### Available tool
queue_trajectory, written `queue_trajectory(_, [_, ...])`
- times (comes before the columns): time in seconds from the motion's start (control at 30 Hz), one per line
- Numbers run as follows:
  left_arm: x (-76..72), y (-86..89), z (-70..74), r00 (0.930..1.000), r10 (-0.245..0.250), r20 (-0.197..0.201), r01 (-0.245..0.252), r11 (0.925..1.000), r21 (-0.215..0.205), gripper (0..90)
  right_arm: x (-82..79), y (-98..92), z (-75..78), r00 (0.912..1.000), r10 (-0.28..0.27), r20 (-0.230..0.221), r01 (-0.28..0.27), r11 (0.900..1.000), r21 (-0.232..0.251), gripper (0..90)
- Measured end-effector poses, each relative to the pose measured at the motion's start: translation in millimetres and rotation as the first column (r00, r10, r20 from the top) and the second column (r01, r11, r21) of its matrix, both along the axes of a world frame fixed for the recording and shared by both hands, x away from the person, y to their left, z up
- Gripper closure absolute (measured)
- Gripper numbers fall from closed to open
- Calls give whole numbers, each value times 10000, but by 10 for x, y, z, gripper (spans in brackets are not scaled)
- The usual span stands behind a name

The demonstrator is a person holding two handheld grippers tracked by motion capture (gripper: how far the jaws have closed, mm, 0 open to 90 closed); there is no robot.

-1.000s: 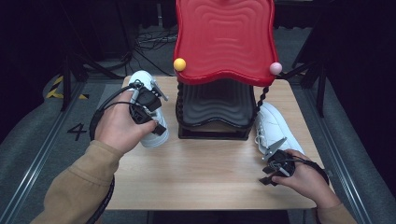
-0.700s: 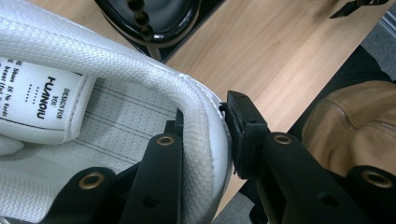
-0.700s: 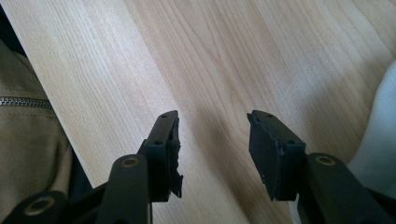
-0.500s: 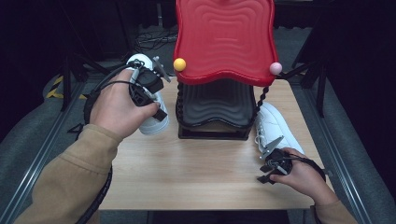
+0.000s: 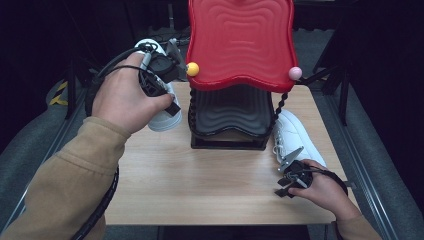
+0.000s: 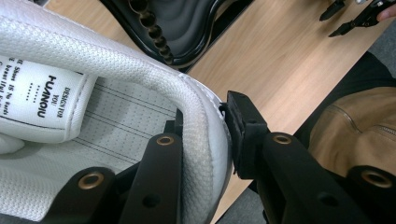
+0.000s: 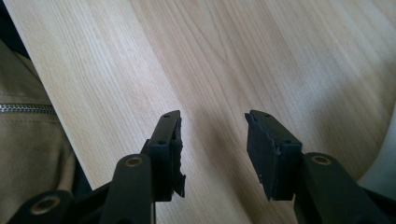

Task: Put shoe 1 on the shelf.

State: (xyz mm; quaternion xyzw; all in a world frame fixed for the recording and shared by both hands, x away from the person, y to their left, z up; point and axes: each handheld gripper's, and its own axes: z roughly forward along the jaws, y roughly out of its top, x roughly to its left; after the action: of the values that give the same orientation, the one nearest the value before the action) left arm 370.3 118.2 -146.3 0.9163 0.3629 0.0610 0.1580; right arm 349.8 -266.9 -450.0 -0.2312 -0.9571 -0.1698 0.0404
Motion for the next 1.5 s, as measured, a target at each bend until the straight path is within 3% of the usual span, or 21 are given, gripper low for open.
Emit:
queue_trajectory(0.2, [-2, -12, 120, 9998, -54, 194, 53, 10000, 59, 759, -4, -12, -2, 10000, -28, -10, 28, 10000, -4, 556])
queue_trajectory(0.33, [25, -46, 273, 9979, -290, 585, 278, 9994, 205, 756, -16, -18, -14, 10000, -58, -58, 58, 10000, 10, 556])
queue_trajectory(0.47, [59, -116, 404, 9924, -425, 1156, 365, 9979, 534, 758, -41, -43, -25, 9999, -107, -64, 107, 9999, -21, 555])
queue_trajectory(0.73, [156, -230, 558, 9851, -895, 1468, 835, 9954, 467, 755, -53, -110, -18, 9994, -338, -55, 338, 9994, -3, 555])
queue_trajectory(0.93, [219, -354, 701, 9741, -1337, 1825, 1283, 9909, 414, 755, -44, -113, -28, 9993, -347, -127, 347, 9994, 28, 558])
queue_trajectory(1.13, [292, -483, 752, 9669, -1438, 2110, 1391, 9896, 371, 759, -48, -122, -22, 9993, -356, -104, 357, 9993, 81, 555])
queue_trajectory(1.33, [431, -609, 752, 9651, -1622, 2058, 1611, 9867, 222, 756, -89, -151, -26, 9990, -449, -24, 449, 9990, -59, 555])
queue_trajectory(1.5, [556, -746, 743, 9570, -1889, 2201, 1879, 9819, 254, 757, -138, -198, 6, 9981, -611, 98, 612, 9981, -81, 554])
